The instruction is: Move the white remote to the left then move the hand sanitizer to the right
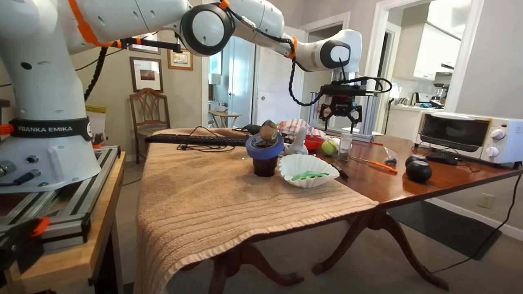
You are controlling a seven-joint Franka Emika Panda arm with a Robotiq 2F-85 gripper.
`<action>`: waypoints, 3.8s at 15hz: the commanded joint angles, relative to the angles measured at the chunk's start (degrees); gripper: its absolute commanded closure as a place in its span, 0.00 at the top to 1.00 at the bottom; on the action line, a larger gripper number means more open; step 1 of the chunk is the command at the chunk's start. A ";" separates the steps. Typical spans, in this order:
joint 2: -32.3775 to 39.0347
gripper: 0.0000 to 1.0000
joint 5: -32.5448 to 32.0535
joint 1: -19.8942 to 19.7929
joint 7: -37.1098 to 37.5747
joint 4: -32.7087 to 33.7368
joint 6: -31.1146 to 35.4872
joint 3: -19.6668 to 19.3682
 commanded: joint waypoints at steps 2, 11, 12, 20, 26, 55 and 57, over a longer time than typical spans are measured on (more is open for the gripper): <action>0.54 1.00 0.28 -0.02 1.35 0.00 -0.20 0.00; 3.73 1.00 0.69 -0.10 2.28 1.69 6.23 0.20; 4.15 1.00 0.99 -0.33 2.80 1.72 7.17 0.30; 6.58 0.95 3.65 -2.45 0.05 2.45 10.12 3.11; 6.52 0.45 3.71 -2.86 -1.23 2.88 9.96 4.26; -12.04 0.23 2.28 2.69 19.69 -10.34 -0.40 2.76; -14.90 0.23 2.40 3.85 24.72 -14.17 -0.11 2.50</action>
